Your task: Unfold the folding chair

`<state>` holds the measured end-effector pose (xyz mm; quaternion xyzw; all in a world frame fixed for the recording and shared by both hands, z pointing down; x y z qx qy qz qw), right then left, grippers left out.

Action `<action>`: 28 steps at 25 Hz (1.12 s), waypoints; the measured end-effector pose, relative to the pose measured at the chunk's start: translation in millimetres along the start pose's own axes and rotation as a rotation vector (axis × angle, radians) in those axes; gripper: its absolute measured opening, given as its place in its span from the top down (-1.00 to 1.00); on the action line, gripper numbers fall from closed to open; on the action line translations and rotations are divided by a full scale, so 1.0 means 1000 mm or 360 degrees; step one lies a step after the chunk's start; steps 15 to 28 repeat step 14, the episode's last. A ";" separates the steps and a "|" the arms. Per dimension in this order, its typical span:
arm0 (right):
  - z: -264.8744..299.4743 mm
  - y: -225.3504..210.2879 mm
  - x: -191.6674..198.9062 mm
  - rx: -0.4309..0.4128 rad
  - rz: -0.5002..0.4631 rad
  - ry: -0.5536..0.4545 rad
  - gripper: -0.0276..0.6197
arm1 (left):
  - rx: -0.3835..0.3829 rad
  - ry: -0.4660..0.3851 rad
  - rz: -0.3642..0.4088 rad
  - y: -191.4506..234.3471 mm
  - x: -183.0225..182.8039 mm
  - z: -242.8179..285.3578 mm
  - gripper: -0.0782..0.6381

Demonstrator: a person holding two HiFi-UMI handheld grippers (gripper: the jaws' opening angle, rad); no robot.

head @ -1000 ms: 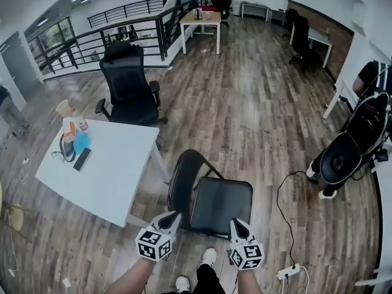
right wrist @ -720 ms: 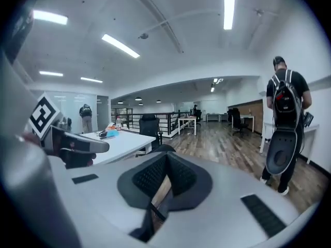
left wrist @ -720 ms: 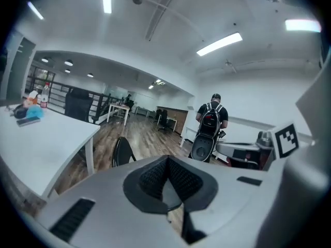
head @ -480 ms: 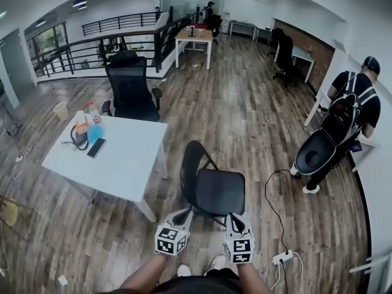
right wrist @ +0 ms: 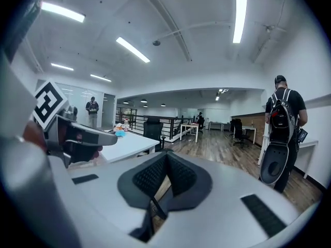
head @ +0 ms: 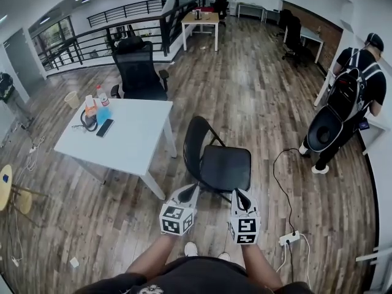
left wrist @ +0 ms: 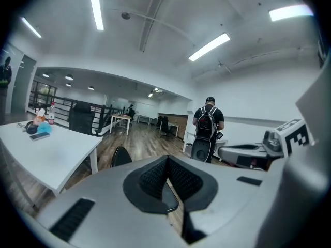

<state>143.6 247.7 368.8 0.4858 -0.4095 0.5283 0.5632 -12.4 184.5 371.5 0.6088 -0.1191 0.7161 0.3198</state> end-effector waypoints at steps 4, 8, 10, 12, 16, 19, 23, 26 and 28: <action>-0.016 -0.006 0.005 -0.0049 0.0025 -0.0051 0.87 | -0.0011 0.0008 0.0013 -0.023 0.004 -0.001 0.76; -0.027 -0.012 0.012 -0.0074 0.0037 -0.0032 0.87 | -0.0033 0.0046 0.0010 -0.038 0.012 -0.002 0.76; -0.032 -0.016 0.015 -0.0078 0.0032 -0.0024 0.87 | -0.0045 0.0050 0.0014 -0.044 0.014 -0.001 0.76; -0.036 -0.019 0.017 -0.0080 0.0029 -0.0019 0.87 | -0.0058 0.0050 0.0023 -0.048 0.015 -0.002 0.76; -0.040 -0.022 0.019 -0.0082 0.0026 -0.0019 0.87 | -0.0070 0.0046 0.0038 -0.053 0.015 -0.002 0.76; -0.040 -0.022 0.019 -0.0082 0.0026 -0.0019 0.87 | -0.0070 0.0046 0.0038 -0.053 0.015 -0.002 0.76; -0.040 -0.022 0.019 -0.0082 0.0026 -0.0019 0.87 | -0.0070 0.0046 0.0038 -0.053 0.015 -0.002 0.76; -0.040 -0.022 0.019 -0.0082 0.0026 -0.0019 0.87 | -0.0070 0.0046 0.0038 -0.053 0.015 -0.002 0.76; -0.040 -0.022 0.019 -0.0082 0.0026 -0.0019 0.87 | -0.0070 0.0046 0.0038 -0.053 0.015 -0.002 0.76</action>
Point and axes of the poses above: the fingertips, and each gripper's own axes: z forward along the fingers, y to its left, x out of its underside, the point moved 4 cm from there along -z, backward along the fingers, and after that the axes turned 7 degrees about x, right-handed, at the moved point
